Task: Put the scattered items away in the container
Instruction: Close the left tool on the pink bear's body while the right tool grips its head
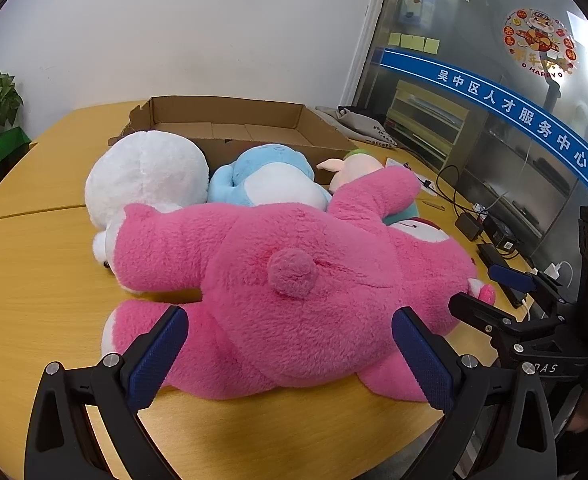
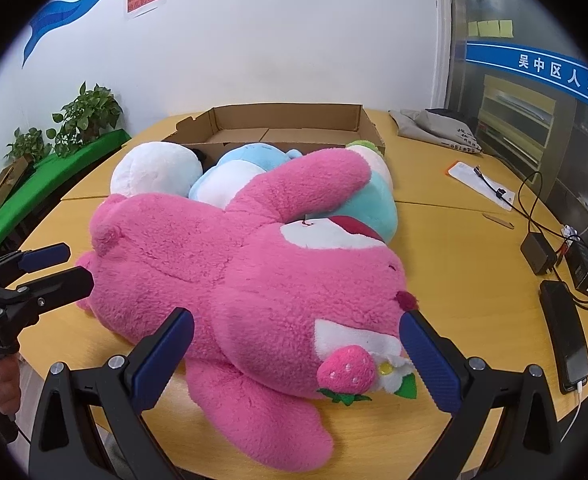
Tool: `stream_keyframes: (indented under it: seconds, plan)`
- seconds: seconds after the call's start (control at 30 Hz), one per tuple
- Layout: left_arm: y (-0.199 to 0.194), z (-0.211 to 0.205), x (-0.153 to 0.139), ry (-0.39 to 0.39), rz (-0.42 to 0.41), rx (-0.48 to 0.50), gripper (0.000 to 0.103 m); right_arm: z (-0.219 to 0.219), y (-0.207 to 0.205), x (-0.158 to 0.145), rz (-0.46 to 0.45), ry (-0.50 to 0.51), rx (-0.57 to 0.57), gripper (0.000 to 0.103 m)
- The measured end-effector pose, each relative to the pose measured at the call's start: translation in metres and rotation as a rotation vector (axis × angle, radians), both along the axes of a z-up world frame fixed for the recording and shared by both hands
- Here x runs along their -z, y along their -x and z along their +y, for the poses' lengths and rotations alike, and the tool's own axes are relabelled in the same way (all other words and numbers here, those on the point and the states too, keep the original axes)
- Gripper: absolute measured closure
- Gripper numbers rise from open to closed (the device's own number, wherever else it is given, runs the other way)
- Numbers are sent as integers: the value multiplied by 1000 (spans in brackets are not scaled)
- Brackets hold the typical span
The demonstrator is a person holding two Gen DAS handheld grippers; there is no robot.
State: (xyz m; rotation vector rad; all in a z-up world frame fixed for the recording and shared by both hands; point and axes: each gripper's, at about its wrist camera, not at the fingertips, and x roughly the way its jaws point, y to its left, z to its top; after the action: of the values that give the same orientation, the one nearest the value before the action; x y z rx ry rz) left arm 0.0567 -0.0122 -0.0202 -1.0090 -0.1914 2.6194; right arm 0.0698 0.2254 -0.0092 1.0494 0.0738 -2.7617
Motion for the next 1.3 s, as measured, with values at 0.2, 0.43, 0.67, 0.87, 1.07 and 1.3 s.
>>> stream_keyframes:
  seconds: [0.2, 0.43, 0.67, 0.87, 1.07, 1.3]
  plan:
    - [9, -4, 2, -12, -17, 4, 1, 0, 1, -2, 13, 6, 1, 1]
    - [31, -11, 12, -59, -50, 37, 1, 16, 12, -5, 47, 36, -3, 1]
    - [61, -22, 43, -154, -133, 87, 7, 63, 49, 30, -25, 160, 27, 1]
    - [64, -22, 47, -179, -146, 148, 21, 75, 67, 66, -132, 418, -46, 1]
    - [53, -26, 38, -204, -134, 162, 44, 63, 54, 60, -103, 392, -111, 23]
    - [33, -32, 1, -170, -72, 160, 51, 48, 23, 19, 12, 349, -129, 35]
